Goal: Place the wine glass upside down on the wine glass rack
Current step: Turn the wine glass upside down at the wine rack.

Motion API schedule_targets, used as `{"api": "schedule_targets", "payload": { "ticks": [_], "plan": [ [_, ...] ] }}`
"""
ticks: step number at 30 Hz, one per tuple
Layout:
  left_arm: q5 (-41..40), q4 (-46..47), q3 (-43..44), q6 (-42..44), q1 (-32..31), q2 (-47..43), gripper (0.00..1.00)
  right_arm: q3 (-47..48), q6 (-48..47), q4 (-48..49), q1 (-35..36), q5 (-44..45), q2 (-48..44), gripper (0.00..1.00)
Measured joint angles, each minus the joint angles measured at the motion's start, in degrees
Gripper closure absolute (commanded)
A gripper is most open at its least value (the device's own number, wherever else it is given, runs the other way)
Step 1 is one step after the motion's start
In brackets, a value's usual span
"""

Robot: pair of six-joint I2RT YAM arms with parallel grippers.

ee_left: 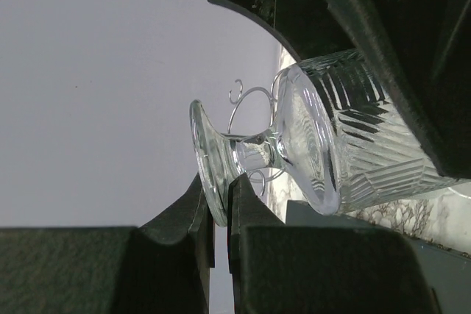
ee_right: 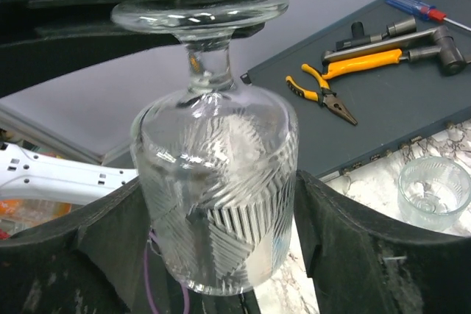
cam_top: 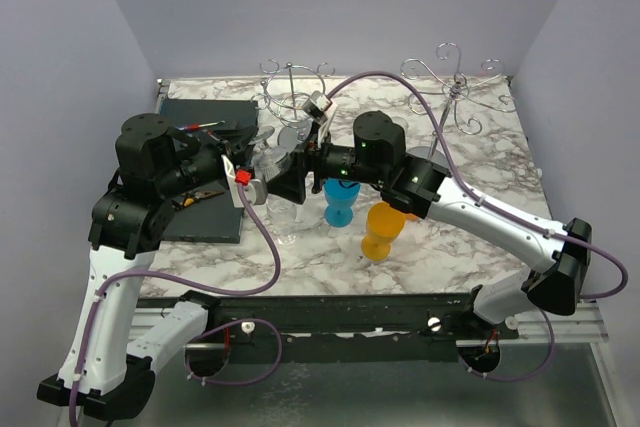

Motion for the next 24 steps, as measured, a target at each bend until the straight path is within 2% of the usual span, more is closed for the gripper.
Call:
{"api": "schedule_targets", "payload": {
  "ticks": [2, 5, 15, 16, 17, 20, 21, 24],
  "plan": [
    [0.13, 0.11, 0.00, -0.02, 0.00, 0.00, 1.00, 0.42, 0.55, 0.02, -0.09, -0.46, 0.44, 0.13],
    [0.50, 0.20, 0.00, -0.17, -0.07, 0.00, 1.00, 0.81, 1.01, 0.15, -0.09, -0.70, 1.20, 0.13],
    [0.44, 0.76, -0.13, -0.90, -0.04, 0.00, 1.00, 0.92, 1.51, 0.57, -0.09, -1.33, 1.55, 0.52],
    [0.44, 0.85, -0.13, -1.03, -0.04, 0.00, 0.91, 0.92, 1.49, 0.63, -0.09, -1.31, 1.55, 0.56],
    [0.42, 0.92, -0.13, -1.38, -0.04, 0.00, 0.73, 0.92, 1.49, 0.68, -0.09, -1.31, 1.55, 0.60],
    [0.33, 1.49, -0.22, -2.40, -0.04, 0.00, 0.34, 0.74, 1.44, 0.90, -0.07, -1.03, 1.27, 0.70],
    [0.37, 2.27, -0.24, -3.13, -0.07, 0.00, 0.26, 0.44, 1.22, 0.81, -0.07, -0.31, 0.98, 0.72],
    [0.39, 4.15, -0.26, -5.29, -0.07, -0.33, 0.20, -0.96, 0.24, -0.31, -0.46, 2.64, -0.46, 0.80]
  ]
}}
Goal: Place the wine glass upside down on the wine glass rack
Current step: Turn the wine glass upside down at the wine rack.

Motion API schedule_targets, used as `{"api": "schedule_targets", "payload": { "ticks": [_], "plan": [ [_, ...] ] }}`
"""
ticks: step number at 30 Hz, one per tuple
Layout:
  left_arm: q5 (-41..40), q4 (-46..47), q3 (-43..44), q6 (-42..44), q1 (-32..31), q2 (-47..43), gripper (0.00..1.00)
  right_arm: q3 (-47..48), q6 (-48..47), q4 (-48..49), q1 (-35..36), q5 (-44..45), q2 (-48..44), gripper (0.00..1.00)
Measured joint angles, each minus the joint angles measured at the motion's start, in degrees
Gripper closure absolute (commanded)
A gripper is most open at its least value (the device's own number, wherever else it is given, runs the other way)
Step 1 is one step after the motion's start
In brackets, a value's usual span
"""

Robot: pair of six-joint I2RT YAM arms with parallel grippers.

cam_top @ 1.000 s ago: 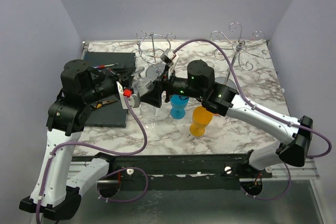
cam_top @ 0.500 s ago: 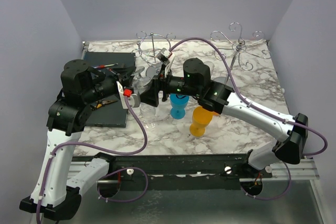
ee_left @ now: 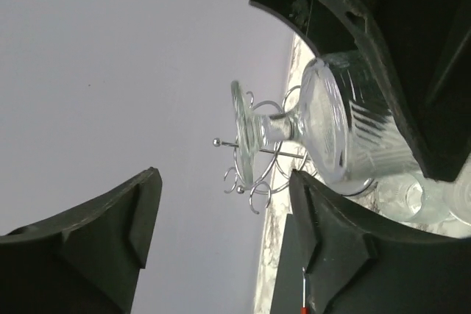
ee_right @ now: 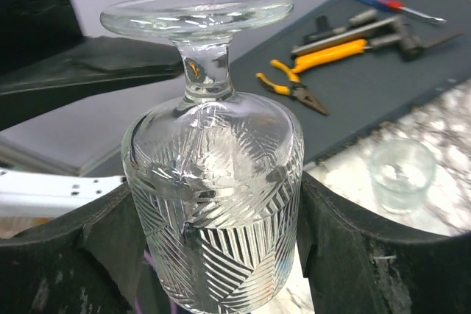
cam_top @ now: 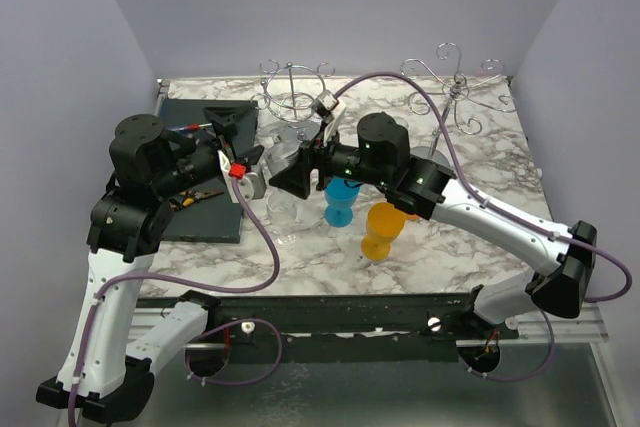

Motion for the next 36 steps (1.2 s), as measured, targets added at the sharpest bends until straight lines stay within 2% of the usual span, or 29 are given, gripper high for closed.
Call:
{"api": "schedule_targets", "payload": {
  "ticks": [2, 4, 13, 18, 28, 36],
  "plan": [
    [0.00, 0.61, 0.00, -1.16, 0.00, -0.26, 0.09, -0.39, -1.11, -1.66, -0.46, 2.71, -1.27, 0.86],
    [-0.04, 1.20, 0.00, -2.93, -0.02, -0.37, 0.05, -0.81, -2.62, -2.78, -0.94, 5.90, -2.95, 0.91],
    [-1.88, 1.92, 0.20, -12.11, -0.09, 0.74, 0.04, -4.15, -12.76, -6.16, -1.70, 24.83, -16.41, 0.99],
    [-3.72, 2.05, 1.07, -18.38, -0.09, 2.80, 0.04, -6.34, -17.09, -5.95, -1.70, 34.64, -24.02, 0.99],
    [-4.46, 2.32, 2.82, -28.96, -0.09, 5.84, 0.04, -28.61, -24.41, 0.48, -1.84, 56.59, -37.38, 1.00],
    [-4.22, 2.40, 3.13, -33.79, -0.09, 7.58, 0.03, -34.95, -26.95, 6.93, -4.50, 64.63, -41.57, 0.99]
  ]
}}
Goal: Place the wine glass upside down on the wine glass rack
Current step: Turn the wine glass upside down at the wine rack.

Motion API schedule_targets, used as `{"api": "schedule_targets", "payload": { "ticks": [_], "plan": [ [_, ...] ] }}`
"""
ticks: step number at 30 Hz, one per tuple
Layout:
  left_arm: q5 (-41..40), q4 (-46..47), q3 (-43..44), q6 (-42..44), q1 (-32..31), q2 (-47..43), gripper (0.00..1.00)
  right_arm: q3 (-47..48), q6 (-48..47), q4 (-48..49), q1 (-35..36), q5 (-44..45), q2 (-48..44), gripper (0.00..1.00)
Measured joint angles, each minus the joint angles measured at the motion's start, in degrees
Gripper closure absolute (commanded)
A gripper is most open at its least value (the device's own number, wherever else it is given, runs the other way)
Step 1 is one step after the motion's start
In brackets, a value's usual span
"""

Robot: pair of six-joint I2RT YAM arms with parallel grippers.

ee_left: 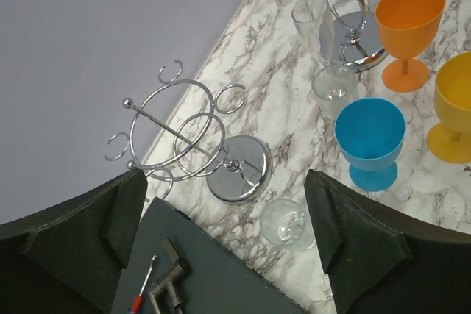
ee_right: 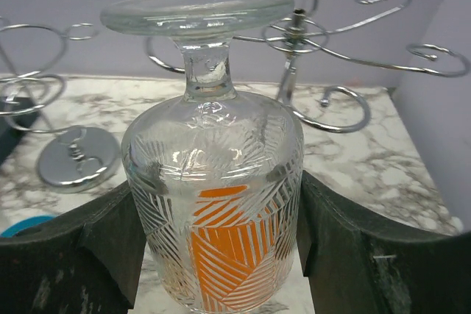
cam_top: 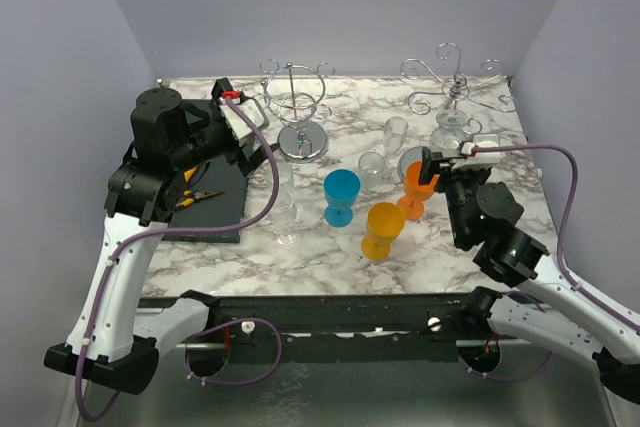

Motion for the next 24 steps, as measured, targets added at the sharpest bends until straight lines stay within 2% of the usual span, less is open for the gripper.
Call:
{"api": "schedule_targets", "payload": {
  "ticks": [7, 10, 24],
  "plan": [
    [1.75, 0.85, 0.07, -2.82, 0.00, 1.70, 0.03, -3.74, 4.35, -1.42, -14.34, -1.97, -0.90, 1.00],
    [2.32, 1.20, 0.09, -3.48, 0.00, 2.10, 0.03, -3.76, 7.13, -2.73, -18.27, -2.58, -0.02, 0.99],
    [5.44, 1.70, 0.55, -4.52, 0.00, 4.07, 0.03, -8.22, 13.62, -5.73, -23.56, -3.15, -4.28, 1.00]
  ]
}}
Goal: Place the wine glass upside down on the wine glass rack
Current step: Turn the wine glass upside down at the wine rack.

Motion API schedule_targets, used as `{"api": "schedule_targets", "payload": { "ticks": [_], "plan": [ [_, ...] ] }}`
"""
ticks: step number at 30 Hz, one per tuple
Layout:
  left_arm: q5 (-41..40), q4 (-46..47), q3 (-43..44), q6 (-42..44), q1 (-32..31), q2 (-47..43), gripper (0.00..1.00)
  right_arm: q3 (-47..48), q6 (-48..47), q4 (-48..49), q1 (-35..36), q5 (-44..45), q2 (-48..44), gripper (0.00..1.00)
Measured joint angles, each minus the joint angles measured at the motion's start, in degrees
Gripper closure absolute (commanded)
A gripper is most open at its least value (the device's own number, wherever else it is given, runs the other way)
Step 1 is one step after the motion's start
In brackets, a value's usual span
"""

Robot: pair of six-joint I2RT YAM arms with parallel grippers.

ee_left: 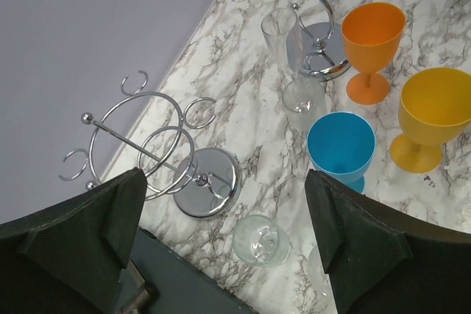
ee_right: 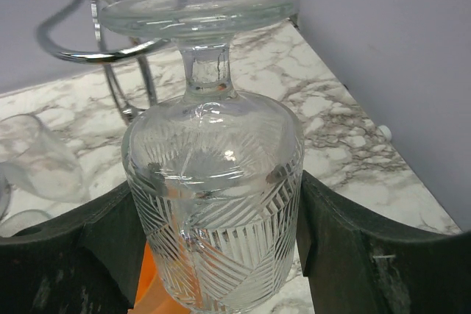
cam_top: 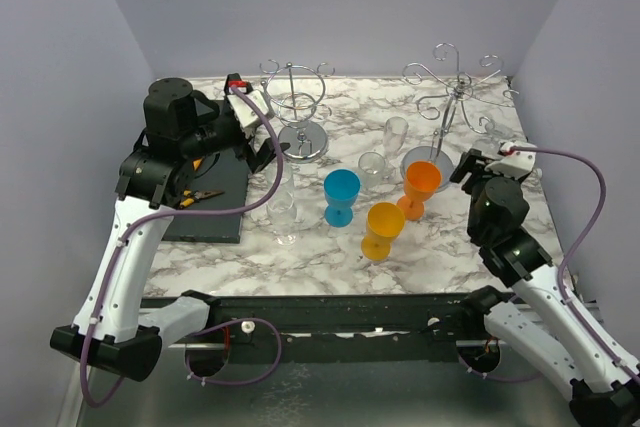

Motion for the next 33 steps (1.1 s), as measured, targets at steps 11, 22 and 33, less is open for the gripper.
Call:
{"api": "schedule_targets", "payload": {
  "ticks": [11, 22, 33],
  "plan": [
    [1.44, 0.00, -0.02, -0.63, 0.00, 1.22, 0.03, -1.68, 3.65, 1.68, -22.49, -13.73, 4.46, 0.99],
    [1.86, 0.00, -0.09, -0.55, -0.07, 2.84, 0.03, -9.18, 2.89, 12.63, -37.27, -40.02, 5.51, 1.00],
    [1.84, 0.00, -0.17, 0.44, -0.66, 3.69, 0.03, -9.62, -2.32, 18.78, -40.59, -60.74, 6.34, 1.00]
  ]
}}
